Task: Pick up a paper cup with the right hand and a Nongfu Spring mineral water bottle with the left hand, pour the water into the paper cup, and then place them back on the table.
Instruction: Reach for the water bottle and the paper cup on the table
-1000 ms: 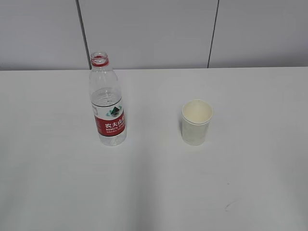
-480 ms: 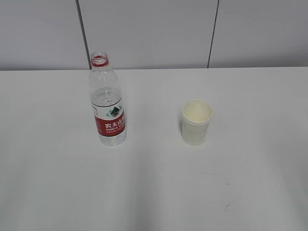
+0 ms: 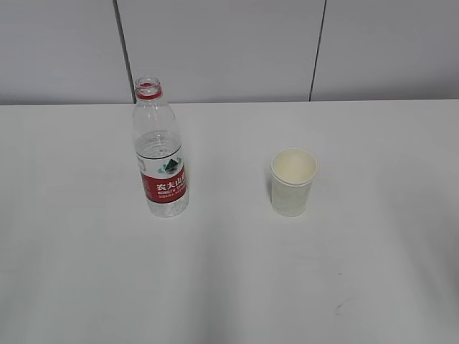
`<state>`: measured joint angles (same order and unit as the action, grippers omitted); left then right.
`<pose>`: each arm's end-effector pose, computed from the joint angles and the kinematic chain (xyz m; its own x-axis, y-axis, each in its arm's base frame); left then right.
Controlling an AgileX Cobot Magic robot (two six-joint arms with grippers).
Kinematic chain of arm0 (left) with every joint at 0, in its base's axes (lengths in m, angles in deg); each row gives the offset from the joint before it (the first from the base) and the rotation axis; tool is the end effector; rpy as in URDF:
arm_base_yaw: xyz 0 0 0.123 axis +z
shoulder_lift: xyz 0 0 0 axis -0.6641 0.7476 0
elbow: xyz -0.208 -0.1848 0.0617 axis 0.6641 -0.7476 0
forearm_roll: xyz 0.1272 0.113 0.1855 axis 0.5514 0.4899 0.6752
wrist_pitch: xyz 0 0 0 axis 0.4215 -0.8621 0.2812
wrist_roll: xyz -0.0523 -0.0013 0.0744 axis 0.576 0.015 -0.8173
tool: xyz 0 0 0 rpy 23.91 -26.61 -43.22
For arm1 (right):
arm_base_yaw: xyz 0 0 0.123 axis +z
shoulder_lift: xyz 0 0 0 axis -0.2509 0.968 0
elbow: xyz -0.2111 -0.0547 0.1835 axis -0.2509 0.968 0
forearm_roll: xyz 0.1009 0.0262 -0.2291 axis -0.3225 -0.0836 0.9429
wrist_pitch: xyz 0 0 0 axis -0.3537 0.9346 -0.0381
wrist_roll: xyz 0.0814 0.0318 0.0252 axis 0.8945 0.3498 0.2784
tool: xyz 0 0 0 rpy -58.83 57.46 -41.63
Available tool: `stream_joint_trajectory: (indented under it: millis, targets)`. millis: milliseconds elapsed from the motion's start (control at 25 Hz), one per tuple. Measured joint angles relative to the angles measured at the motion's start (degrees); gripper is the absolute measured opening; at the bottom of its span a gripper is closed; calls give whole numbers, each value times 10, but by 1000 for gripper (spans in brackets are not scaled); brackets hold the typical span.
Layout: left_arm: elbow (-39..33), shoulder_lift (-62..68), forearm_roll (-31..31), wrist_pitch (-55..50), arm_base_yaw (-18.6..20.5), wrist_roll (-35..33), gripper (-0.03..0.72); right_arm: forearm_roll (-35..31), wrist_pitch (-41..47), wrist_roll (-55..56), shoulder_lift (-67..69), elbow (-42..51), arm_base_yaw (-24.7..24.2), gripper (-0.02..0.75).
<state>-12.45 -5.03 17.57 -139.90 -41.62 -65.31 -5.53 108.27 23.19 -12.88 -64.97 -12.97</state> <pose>-0.0098 -0.0069 0.2795 -0.4717 -0.0883 -0.8773 0.0248 0.9933 -0.1133 0.0806 0.0016 0.2847 -0.2418 -0.0788 -0.9671 -0.0382 0.9967 -0.0717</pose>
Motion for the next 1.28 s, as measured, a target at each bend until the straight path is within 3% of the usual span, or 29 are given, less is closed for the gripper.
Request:
stream_joint_trajectory:
  millis: [1280]
  targets:
    - [0,0,0,0,0,0,519,0,-396,-1,383,11,0,587]
